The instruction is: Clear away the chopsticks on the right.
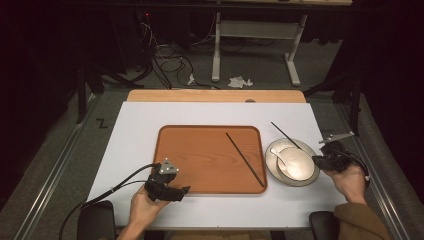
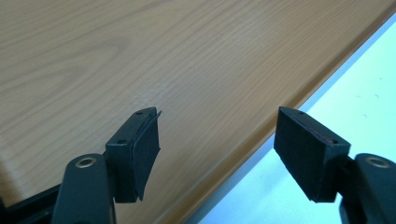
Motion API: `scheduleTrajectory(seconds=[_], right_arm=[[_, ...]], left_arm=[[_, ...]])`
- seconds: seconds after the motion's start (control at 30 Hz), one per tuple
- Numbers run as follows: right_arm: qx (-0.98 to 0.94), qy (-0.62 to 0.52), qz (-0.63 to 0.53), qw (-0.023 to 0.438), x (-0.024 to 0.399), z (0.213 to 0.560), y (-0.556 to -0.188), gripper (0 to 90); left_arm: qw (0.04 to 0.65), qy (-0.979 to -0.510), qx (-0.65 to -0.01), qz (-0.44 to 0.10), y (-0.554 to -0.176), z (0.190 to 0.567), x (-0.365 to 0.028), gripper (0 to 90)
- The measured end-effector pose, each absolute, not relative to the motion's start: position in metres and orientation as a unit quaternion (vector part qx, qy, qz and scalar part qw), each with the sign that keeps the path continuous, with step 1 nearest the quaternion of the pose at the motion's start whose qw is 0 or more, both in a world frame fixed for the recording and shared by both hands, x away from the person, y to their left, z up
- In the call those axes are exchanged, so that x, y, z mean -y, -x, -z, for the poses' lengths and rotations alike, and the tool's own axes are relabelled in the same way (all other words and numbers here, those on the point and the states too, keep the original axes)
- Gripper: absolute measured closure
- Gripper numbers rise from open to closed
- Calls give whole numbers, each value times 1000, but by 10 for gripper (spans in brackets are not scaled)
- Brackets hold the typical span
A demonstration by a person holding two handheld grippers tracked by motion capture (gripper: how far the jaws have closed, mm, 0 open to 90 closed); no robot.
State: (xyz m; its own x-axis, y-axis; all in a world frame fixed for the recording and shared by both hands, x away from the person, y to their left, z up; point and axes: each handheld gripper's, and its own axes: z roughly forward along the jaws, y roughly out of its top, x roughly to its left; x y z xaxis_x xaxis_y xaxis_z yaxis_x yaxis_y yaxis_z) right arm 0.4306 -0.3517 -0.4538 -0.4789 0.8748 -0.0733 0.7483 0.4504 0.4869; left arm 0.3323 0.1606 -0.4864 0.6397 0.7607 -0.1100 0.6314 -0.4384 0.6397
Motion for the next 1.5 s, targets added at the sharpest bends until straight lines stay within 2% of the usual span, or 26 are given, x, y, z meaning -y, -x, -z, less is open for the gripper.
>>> scheduleTrajectory(seconds=[0.47,1.07,1.5], right_arm=[[-834,-481,-208,172,352,452,-430,863],[-819,-462,-273,204,346,424,-419,865],[-823,-427,-312,207,320,399,-406,864]], left_arm=[[329,-845,-411,-98,-332,487,-161,309],[328,-845,-411,-98,-332,486,-161,309],[328,-845,-411,-99,-332,486,-161,309]])
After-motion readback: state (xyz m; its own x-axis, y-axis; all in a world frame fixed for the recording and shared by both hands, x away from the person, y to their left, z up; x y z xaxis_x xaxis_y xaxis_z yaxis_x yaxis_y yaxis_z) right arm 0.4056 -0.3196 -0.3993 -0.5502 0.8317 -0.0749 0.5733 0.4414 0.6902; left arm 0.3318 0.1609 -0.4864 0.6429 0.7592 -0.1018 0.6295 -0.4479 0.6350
